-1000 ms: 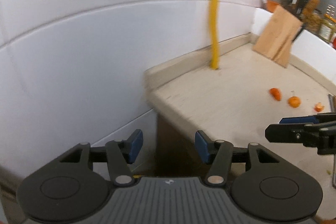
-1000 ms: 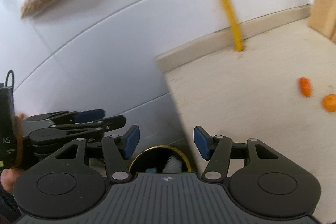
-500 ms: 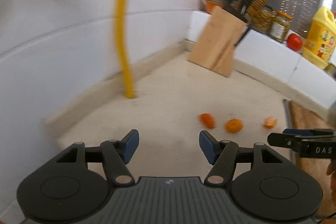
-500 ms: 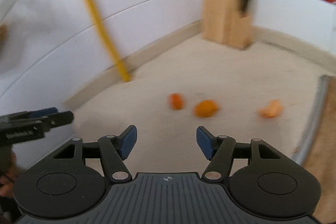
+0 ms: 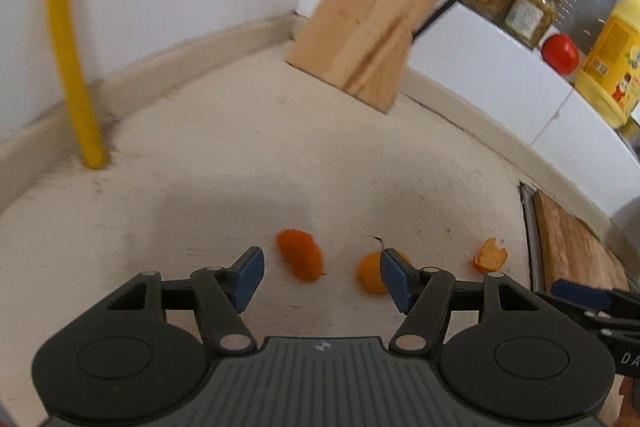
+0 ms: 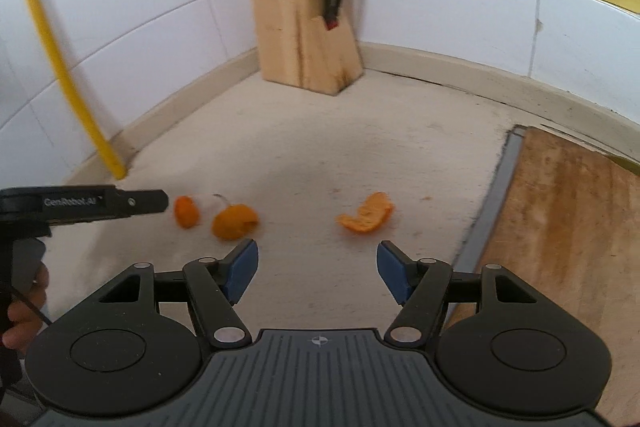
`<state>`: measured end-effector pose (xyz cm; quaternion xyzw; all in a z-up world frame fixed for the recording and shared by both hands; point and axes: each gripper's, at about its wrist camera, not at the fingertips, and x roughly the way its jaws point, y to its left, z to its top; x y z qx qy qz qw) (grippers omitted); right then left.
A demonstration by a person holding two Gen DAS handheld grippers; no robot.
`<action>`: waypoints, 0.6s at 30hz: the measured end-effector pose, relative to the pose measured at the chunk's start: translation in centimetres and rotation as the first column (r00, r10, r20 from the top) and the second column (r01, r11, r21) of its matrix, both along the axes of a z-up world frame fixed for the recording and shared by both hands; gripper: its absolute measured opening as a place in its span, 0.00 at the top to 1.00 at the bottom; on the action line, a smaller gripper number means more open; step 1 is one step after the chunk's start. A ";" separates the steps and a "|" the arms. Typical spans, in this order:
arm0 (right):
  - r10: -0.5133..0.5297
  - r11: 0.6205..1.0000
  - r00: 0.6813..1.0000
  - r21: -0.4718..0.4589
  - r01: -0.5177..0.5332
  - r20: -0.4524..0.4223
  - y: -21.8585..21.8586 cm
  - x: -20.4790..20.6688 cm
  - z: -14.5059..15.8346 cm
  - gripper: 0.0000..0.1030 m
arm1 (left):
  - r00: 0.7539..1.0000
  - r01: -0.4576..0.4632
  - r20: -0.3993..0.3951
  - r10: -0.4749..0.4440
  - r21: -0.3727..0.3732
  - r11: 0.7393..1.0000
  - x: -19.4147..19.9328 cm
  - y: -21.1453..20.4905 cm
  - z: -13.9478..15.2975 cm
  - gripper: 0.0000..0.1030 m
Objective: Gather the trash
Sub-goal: 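Raise both open tools from the bin toward the orange peels on the counter, then grasp the orange peels with the left tool while the right grasps another peel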
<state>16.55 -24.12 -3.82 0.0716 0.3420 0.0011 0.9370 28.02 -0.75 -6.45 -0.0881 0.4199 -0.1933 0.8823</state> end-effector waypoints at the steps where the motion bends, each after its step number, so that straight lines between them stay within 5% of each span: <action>1: -0.007 1.000 1.000 -0.004 0.007 0.002 -0.3 0.0 0.0 0.29 | 1.000 0.009 -0.008 -0.009 -0.005 1.000 0.3 -0.4 -0.3 0.44; 7: -0.041 0.999 0.999 -0.010 0.041 -0.004 -2.3 0.7 -0.5 0.29 | 0.996 0.086 -0.026 -0.087 -0.040 0.996 0.9 -2.9 -1.5 0.44; 18: -0.036 0.999 0.999 -0.014 0.036 -0.012 -4.7 2.4 -0.9 0.27 | 0.975 0.196 0.100 -0.201 0.055 0.979 -0.1 -2.8 0.7 0.42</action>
